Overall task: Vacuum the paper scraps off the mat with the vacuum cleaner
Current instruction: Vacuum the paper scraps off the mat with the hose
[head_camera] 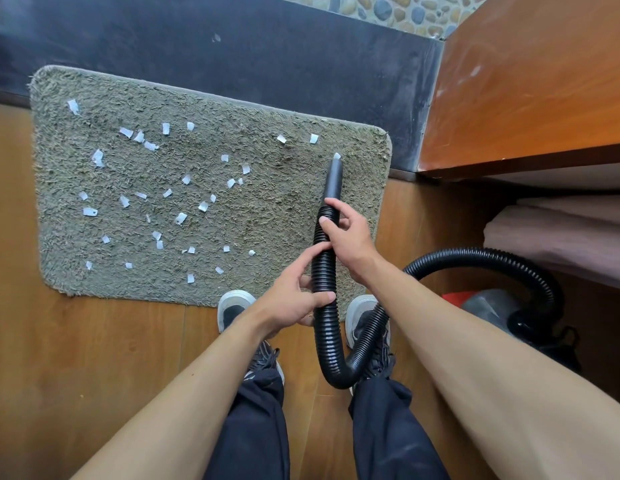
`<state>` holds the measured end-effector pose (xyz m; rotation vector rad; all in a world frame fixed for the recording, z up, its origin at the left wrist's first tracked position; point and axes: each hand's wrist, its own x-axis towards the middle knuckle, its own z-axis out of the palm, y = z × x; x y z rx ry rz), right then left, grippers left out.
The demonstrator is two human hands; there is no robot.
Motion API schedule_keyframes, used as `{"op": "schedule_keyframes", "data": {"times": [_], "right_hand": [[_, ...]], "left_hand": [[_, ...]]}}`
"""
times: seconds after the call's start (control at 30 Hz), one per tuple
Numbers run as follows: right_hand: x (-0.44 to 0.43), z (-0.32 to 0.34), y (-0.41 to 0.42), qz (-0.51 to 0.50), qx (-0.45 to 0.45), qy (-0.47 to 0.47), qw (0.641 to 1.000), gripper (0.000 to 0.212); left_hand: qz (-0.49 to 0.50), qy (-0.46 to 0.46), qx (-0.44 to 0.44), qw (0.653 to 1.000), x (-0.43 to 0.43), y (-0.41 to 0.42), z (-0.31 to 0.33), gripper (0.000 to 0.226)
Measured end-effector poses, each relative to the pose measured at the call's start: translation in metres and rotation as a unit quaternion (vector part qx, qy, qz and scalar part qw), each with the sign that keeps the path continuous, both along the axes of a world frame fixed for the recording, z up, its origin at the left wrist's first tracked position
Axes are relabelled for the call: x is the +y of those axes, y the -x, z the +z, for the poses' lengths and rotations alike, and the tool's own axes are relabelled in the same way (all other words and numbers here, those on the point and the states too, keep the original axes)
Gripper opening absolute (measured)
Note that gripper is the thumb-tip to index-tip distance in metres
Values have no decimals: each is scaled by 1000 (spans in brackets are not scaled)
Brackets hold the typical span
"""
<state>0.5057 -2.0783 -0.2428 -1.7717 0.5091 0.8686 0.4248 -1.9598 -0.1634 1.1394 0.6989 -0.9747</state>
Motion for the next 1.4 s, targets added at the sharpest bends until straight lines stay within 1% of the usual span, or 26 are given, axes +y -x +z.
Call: {"op": "schedule_keyframes", "data": {"times": [0.17,0.33,0.53,0.77,0.97,1.23,1.4], "right_hand": [[2,-1,-7,-13,5,-2,1000,36],[7,0,-10,4,9,-10,1000,36],[15,2,-15,7,11,-8,1000,35],[7,3,-14,-45,30,-11,998,37],[4,3,-11,-54,30,0,998,35],[34,2,-22,7,12,-1,1000,36],[52,0,-32,25,3,10,1000,36]], "left_hand": [[16,12,-1,1000,7,0,0,74],[2,20,-6,1000,14,5,5,82],[6,18,-13,1000,21,4,6,83],[-3,33,-10,999,24,2,5,86],[-8,45,-4,999,17,1,6,87],[39,28,-8,999,35,3,4,85],[64,24,-16,998,47,-2,3,84]]}}
